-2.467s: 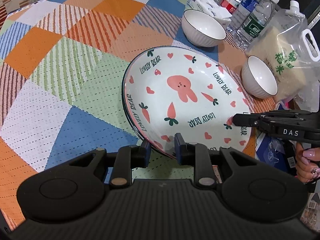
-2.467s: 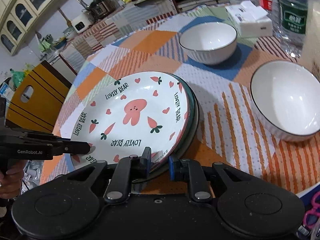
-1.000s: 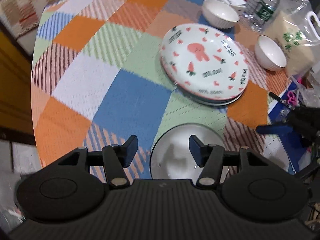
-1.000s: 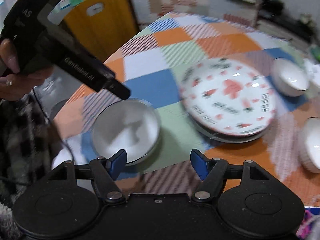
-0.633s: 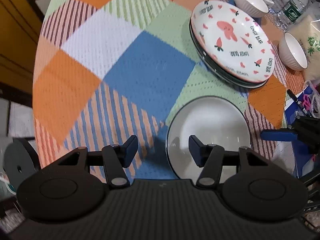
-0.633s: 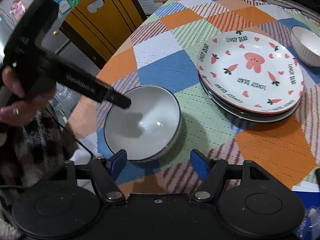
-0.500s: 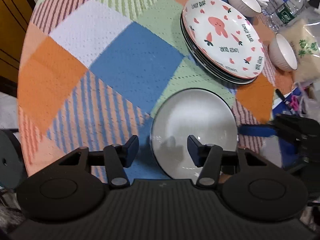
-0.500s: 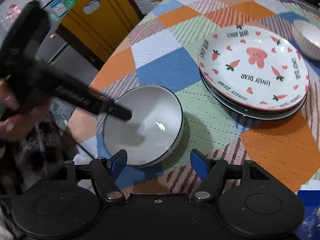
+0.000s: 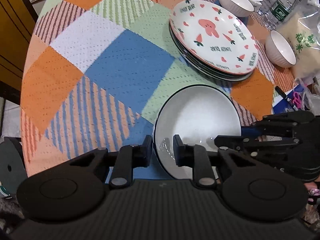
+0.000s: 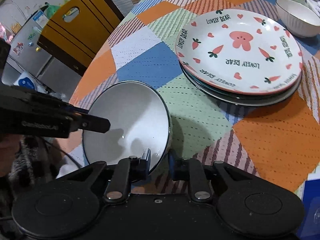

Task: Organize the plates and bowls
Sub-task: 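Reach both grippers to a white bowl and grip its rim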

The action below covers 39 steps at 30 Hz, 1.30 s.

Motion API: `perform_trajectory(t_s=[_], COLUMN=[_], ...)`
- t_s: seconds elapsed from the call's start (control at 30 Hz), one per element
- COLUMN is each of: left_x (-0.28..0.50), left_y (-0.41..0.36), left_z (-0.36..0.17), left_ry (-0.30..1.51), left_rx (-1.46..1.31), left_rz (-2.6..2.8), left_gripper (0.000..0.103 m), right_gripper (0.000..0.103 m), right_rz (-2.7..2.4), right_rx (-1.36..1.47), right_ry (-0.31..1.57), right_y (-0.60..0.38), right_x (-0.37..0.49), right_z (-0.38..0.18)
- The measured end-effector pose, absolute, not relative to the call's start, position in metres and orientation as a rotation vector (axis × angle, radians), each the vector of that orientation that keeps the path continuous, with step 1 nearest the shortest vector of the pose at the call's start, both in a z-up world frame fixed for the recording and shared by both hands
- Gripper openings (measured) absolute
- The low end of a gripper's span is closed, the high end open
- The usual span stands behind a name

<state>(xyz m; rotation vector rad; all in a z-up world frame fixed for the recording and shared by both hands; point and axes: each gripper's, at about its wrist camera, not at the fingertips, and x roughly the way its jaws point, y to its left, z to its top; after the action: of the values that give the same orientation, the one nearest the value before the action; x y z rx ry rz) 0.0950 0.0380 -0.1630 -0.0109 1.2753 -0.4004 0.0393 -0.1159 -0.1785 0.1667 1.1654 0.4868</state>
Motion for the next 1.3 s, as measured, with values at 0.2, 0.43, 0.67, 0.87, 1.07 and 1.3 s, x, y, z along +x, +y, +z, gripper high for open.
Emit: perform_trajectory(t_s=[0.2,0.43,0.67,0.87,1.07,1.3], left_x=[0.088,0.090,0.087,0.093,0.092,0.083], left_y=[0.012,-0.034,-0.070,-0.087,-0.090,-0.082], left_z=[-0.156,-0.158,-0.163,-0.175,-0.169,-0.143], left_ry=[1.306,1.341,1.378,1.394,1.381,1.370], left_rx=[-0.014,0.042,0.107,0.120,0.119,0.081], left_rz=[-0.451,-0.534,-0.555,-0.542,-0.544,-0.524], left_gripper=[0.020,0.020,0.020,0.020,0.022,0.022], right_gripper=[0.023,0.022,0.022,0.021,0.025,0.030], right_rz=[0.456,0.372,0.328,0.300,0.292,0.303], right_rx=[0.162,0.195,0.205,0.230,0.229,0.190], right_ry=[1.149,1.149,1.149,1.141,1.116,1.048], right_y=[-0.143,-0.187,-0.220,-0.238,-0.243,-0.254], right_x=[0.025,0.018,0.018,0.022,0.022,0.010], right_z=[-0.161,-0.153,-0.158,-0.168,-0.170,-0.142])
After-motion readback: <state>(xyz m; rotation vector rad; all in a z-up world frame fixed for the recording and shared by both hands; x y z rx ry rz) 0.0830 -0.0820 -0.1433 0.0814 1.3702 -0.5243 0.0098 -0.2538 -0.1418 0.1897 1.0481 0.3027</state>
